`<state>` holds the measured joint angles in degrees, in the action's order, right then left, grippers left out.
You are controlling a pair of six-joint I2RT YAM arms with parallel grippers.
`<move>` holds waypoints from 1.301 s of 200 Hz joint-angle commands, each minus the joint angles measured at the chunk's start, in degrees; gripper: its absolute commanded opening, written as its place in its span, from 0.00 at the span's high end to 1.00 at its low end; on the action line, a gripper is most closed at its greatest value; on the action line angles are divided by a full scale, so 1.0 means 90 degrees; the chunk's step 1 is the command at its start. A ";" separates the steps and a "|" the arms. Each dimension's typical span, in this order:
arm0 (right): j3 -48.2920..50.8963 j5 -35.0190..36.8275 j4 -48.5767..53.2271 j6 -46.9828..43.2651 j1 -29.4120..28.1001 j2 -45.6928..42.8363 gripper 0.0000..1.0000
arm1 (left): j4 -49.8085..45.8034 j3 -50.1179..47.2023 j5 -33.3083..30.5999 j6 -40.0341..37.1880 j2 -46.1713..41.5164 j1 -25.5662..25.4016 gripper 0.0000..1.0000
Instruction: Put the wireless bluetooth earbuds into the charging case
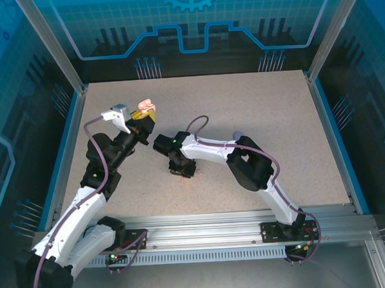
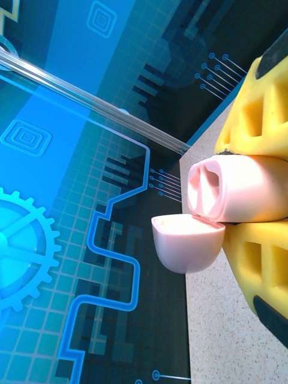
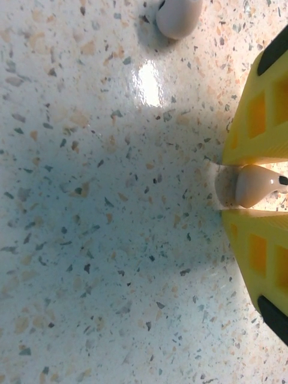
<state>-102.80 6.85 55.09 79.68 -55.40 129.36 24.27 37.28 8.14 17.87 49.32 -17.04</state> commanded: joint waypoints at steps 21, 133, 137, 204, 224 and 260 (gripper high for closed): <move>-0.0159 -0.0109 0.0246 -0.0132 0.0009 0.0218 0.75 | 0.0077 -0.0062 -0.0139 -0.0140 -0.0091 0.0008 1.00; 0.0140 -0.0070 -0.0083 -0.0292 0.0003 -0.0018 0.93 | -0.0006 -0.0061 -0.0077 -0.0132 -0.0118 0.0008 1.00; 0.0165 -0.0034 -0.0092 -0.0305 0.0003 -0.0062 0.94 | -0.0020 -0.0065 -0.0064 -0.0142 -0.0116 0.0008 1.00; 0.0708 0.0829 -0.0233 -0.1011 0.0109 -0.1384 0.94 | 0.0370 -0.0325 0.0171 -0.0088 -0.0178 0.0000 1.00; 0.1016 0.1047 -0.0345 -0.1244 0.0218 -0.1880 0.94 | 0.0721 -0.0501 0.0348 -0.0107 -0.0192 -0.0011 1.00; 0.1547 0.1332 -0.0650 -0.1736 0.0481 -0.2783 0.94 | 0.1075 -0.0695 0.0652 -0.0348 -0.0201 -0.0150 1.00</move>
<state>-91.81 14.81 50.81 68.25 -53.08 109.16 28.62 31.83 10.59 17.61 48.58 -17.32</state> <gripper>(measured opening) 0.096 0.218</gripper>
